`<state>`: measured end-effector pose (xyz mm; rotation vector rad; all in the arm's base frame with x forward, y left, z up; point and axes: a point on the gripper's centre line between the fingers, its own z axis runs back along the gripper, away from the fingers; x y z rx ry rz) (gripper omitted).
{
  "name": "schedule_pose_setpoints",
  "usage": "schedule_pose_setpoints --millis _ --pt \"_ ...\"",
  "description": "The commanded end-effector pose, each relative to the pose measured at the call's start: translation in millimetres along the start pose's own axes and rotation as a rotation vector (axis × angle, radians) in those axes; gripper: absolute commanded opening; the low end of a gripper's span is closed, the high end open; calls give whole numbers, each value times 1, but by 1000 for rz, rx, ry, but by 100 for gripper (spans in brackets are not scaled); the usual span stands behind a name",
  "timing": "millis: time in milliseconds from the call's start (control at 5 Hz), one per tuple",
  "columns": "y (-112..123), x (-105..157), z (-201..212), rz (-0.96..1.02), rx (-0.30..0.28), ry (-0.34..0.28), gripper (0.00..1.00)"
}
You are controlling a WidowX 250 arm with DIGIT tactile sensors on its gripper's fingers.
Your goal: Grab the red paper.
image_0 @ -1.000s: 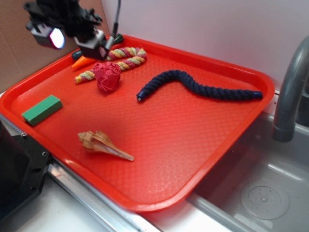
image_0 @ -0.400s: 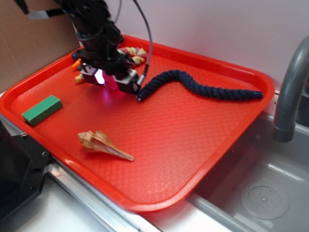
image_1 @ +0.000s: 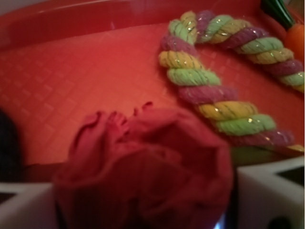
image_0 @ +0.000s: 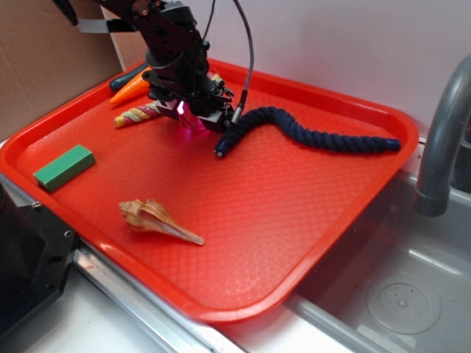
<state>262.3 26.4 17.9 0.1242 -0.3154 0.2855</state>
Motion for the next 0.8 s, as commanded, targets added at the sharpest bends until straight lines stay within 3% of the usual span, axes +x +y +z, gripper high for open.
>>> schedule_pose_setpoints --millis 0,200,400,600 --pt "2 -7 102 -66 -74 112 0" --pt "-15 -34 167 -138 -111 183 0" --pt "-23 -37 221 -181 -120 156 0" --pt "-22 -31 221 -174 -126 198 0"
